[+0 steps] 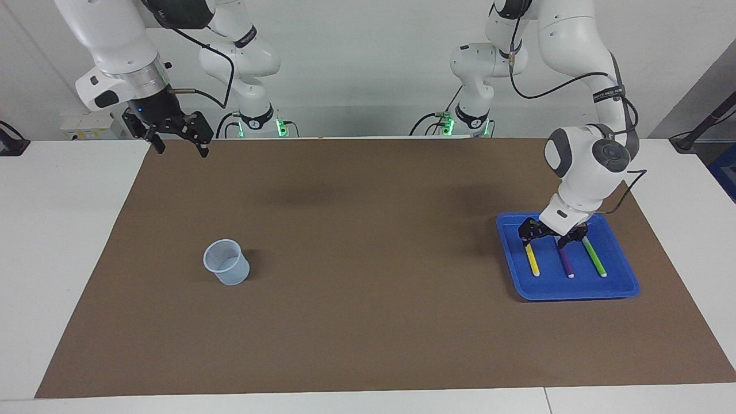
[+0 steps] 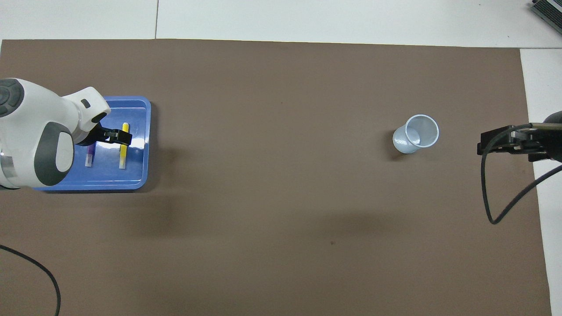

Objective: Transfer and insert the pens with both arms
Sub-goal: 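Move the left gripper over the yellow pen in the blue tray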

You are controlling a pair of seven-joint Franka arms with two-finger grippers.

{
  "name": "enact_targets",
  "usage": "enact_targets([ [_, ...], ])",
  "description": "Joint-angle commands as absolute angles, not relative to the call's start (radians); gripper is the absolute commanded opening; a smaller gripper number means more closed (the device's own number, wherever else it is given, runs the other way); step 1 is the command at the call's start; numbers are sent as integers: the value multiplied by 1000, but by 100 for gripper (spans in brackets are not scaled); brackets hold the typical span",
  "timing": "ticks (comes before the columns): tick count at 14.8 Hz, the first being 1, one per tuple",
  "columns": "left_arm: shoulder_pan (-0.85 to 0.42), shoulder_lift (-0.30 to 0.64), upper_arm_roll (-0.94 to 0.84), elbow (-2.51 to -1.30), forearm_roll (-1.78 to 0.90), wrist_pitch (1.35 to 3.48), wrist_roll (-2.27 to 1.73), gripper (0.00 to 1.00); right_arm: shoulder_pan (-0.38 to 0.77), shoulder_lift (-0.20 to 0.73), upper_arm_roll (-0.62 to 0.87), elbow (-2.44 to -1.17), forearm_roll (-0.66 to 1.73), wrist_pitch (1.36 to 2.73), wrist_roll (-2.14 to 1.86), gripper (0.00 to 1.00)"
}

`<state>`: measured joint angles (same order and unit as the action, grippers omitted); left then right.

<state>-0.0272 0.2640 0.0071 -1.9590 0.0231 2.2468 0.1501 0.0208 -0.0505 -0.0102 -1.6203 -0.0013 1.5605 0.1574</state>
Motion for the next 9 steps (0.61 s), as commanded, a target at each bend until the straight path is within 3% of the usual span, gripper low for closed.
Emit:
enact_targets([
  [1, -21, 248, 6, -2034, 40, 2324, 178, 100, 21, -64, -17, -1632, 20, 1557, 140, 100],
  [9, -29, 241, 5, -2134, 40, 2405, 196, 100, 21, -64, -17, -1632, 20, 1557, 141, 100],
])
